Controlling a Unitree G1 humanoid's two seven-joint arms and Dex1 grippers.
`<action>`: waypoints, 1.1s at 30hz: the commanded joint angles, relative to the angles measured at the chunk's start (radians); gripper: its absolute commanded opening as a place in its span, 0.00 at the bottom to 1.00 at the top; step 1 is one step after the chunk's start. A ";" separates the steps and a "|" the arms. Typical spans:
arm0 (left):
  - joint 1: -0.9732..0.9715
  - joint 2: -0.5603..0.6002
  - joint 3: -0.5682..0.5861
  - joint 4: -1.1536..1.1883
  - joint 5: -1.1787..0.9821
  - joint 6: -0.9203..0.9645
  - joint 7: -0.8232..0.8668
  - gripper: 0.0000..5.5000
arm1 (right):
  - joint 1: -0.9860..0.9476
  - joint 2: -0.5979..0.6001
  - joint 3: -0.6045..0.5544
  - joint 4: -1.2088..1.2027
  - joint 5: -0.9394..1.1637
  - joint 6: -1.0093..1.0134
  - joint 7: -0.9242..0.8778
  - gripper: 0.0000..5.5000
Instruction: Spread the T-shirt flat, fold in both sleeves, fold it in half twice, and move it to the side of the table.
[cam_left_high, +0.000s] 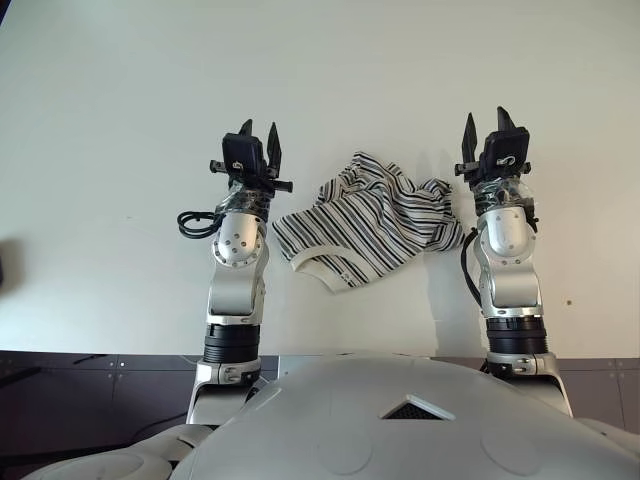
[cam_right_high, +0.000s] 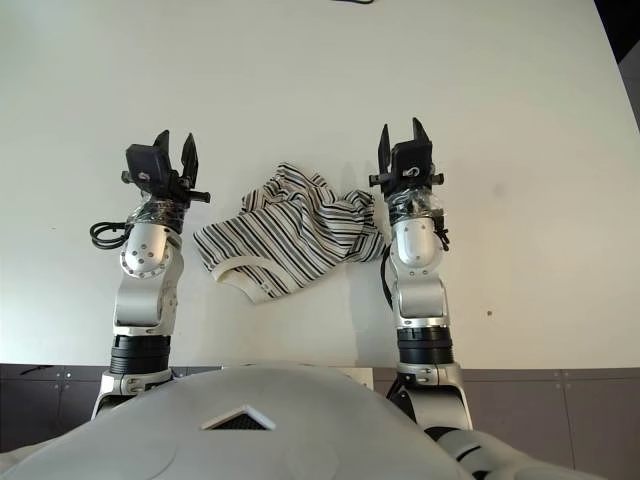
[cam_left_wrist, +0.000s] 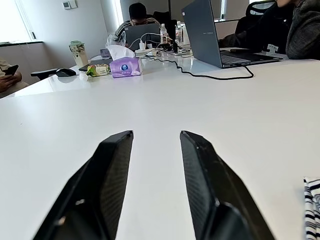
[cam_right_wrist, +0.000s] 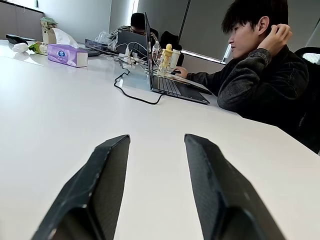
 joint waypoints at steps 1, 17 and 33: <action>-0.009 0.008 -0.009 -0.014 0.008 0.016 -0.013 0.32 | 0.002 -0.018 0.012 0.002 -0.014 -0.006 0.016 0.37; -0.013 0.031 -0.038 -0.007 0.046 -0.016 -0.023 0.32 | -0.028 -0.055 0.041 0.044 -0.042 -0.043 0.043 0.37; -0.009 0.095 -0.058 -0.005 0.075 -0.040 -0.058 0.32 | 0.018 -0.101 0.076 -0.041 -0.014 -0.053 0.146 0.37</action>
